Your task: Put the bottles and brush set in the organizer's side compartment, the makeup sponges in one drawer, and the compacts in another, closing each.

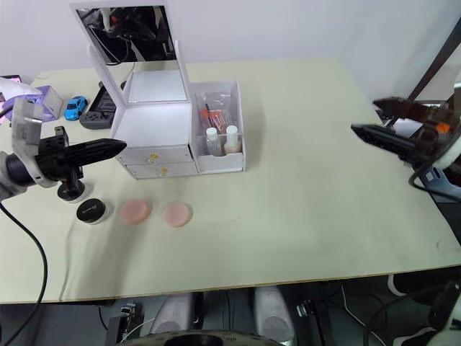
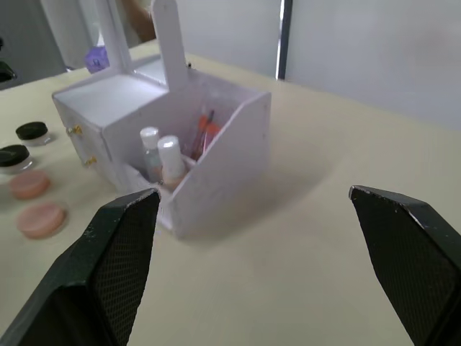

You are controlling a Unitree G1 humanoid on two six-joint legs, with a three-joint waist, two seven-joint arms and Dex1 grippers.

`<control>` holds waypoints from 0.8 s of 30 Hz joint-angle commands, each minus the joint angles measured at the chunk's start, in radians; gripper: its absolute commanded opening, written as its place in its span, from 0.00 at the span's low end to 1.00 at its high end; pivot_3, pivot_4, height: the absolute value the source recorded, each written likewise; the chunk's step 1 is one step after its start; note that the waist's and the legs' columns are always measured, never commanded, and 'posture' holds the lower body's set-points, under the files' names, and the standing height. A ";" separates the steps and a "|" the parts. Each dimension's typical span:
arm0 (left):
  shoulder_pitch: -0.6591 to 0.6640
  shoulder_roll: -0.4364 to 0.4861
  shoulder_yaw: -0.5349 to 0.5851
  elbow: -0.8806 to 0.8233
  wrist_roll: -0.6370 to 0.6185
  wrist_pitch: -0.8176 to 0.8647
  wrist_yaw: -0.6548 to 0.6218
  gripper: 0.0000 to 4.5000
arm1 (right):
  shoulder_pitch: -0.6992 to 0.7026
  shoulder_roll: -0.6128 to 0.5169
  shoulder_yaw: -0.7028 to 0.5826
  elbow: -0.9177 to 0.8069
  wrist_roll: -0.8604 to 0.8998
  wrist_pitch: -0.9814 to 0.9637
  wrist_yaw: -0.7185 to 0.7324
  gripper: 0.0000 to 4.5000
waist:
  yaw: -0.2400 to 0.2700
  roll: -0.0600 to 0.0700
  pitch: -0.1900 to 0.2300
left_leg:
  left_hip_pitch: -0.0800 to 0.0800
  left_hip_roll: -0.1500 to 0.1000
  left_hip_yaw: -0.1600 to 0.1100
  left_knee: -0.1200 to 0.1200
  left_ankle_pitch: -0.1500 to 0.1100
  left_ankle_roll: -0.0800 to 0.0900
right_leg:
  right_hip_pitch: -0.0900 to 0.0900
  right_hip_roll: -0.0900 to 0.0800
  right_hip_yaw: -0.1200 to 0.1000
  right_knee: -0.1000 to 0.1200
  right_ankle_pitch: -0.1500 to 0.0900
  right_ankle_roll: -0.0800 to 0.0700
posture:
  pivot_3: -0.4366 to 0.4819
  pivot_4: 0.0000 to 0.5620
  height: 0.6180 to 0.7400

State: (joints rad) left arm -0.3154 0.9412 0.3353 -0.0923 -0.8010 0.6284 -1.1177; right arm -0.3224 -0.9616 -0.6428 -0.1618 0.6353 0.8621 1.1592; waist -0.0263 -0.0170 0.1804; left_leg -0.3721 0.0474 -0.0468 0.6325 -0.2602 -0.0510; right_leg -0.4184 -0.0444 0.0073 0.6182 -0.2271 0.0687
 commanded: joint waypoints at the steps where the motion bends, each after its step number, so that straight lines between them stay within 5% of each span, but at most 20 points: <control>1: -0.012 0.030 0.018 0.085 0.058 -0.058 -0.041 0.00 | 0.125 0.007 -0.072 -0.100 0.016 0.008 -0.044 0.99 | 0.005 0.000 0.000 | 0.000 0.000 0.001 0.000 0.000 0.000 | 0.000 0.000 0.001 0.000 0.000 0.000 | 0.48 0.27 0.99; 4: 0.010 0.047 0.052 0.196 0.085 -0.085 -0.079 0.19 | 0.258 0.048 -0.117 -0.126 0.018 -0.009 -0.075 1.00 | 0.010 -0.002 -0.001 | -0.001 0.000 0.006 0.000 0.000 0.000 | -0.001 0.000 0.005 0.000 0.000 0.000 | 0.48 0.27 0.99; 11: 0.062 0.095 0.124 0.464 0.195 -0.266 -0.141 0.99 | 0.385 0.058 -0.179 0.022 -0.029 -0.158 -0.062 1.00 | 0.010 -0.006 -0.001 | -0.001 0.000 0.015 -0.002 -0.001 0.001 | -0.006 -0.001 0.012 -0.001 0.000 0.001 | 0.48 0.27 0.99; 18: 0.098 0.086 0.160 0.451 0.192 -0.281 -0.159 0.99 | 0.342 0.022 -0.119 0.079 -0.003 -0.205 -0.044 1.00 | 0.009 -0.007 -0.001 | -0.001 0.000 0.017 -0.001 -0.001 0.001 | -0.006 -0.002 0.013 -0.001 0.000 0.001 | 0.48 0.27 0.99; 24: 0.222 0.023 0.212 0.190 0.096 -0.172 -0.112 0.99 | 0.207 0.019 0.060 -0.046 0.051 -0.168 -0.074 1.00 | 0.003 -0.008 -0.001 | 0.000 0.002 0.018 -0.002 -0.001 0.001 | -0.007 -0.001 0.014 0.000 0.000 0.001 | 0.48 0.27 0.99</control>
State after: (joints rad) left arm -0.1129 0.9792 0.5014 0.1878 -0.6567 0.4257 -1.2534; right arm -0.0861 -0.9242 -0.6067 -0.1397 0.6537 0.6895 1.0945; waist -0.0237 -0.0246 0.1792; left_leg -0.3724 0.0491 -0.0287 0.6305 -0.2613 -0.0495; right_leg -0.4254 -0.0455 0.0212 0.6182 -0.2271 0.0701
